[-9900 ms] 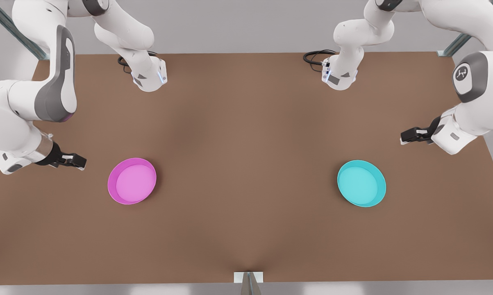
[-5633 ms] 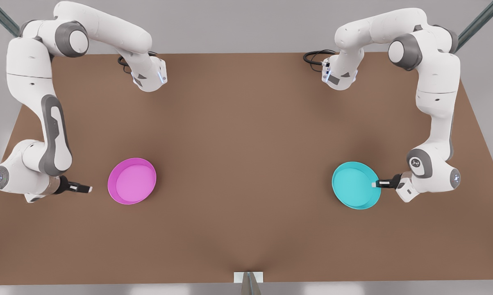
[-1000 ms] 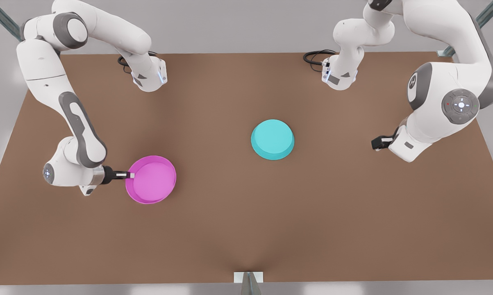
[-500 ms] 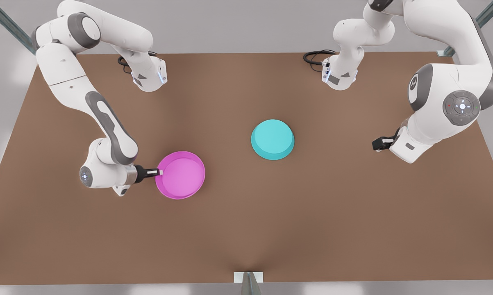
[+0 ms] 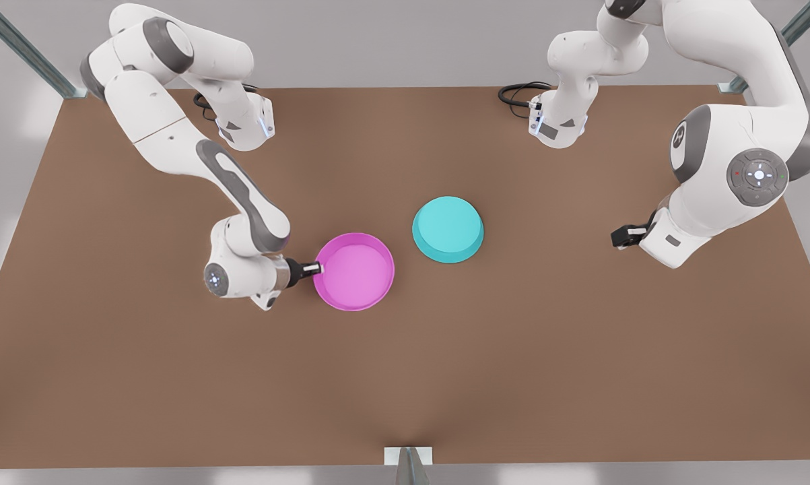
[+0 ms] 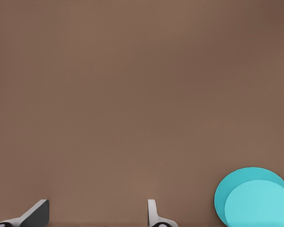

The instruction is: Flip the blue plate over with the left arm, and stack the pink plate on top of the blue plate with the right arm

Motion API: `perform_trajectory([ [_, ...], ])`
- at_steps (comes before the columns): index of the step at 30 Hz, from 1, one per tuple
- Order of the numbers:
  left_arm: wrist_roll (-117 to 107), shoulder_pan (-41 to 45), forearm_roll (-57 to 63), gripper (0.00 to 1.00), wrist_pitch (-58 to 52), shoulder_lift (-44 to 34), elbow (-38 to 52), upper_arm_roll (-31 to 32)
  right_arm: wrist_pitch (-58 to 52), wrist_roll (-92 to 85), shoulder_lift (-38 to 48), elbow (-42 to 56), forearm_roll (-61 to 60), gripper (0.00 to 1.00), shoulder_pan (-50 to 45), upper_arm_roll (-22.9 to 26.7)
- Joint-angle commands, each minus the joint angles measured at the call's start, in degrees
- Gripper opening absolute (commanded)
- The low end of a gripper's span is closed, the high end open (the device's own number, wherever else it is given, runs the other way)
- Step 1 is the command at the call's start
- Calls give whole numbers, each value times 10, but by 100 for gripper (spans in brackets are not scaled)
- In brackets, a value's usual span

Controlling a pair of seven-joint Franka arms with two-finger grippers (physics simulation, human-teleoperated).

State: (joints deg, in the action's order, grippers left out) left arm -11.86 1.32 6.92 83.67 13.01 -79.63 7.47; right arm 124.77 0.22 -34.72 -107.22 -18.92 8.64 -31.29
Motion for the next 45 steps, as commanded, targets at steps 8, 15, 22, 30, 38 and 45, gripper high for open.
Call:
perform_trajectory([
  [8,0,0,-1,100,-1,0,0,0,0,47,2,11,-22,21,-40,-10],
  [15,-1,0,-1,100,-2,1,0,1,35,65,1,14,-28,21,-70,-10],
  [22,-1,0,-1,100,-2,1,0,1,59,74,-1,16,-53,21,-108,-9],
  [30,-3,0,-1,100,-3,0,0,1,81,82,-4,26,-70,21,-144,-10],
  [38,-3,0,-1,100,-4,0,0,1,86,88,-2,14,-73,21,-175,-28],
  [45,-5,0,-1,100,-5,0,0,1,123,88,-3,-5,-73,21,-188,-54],
])
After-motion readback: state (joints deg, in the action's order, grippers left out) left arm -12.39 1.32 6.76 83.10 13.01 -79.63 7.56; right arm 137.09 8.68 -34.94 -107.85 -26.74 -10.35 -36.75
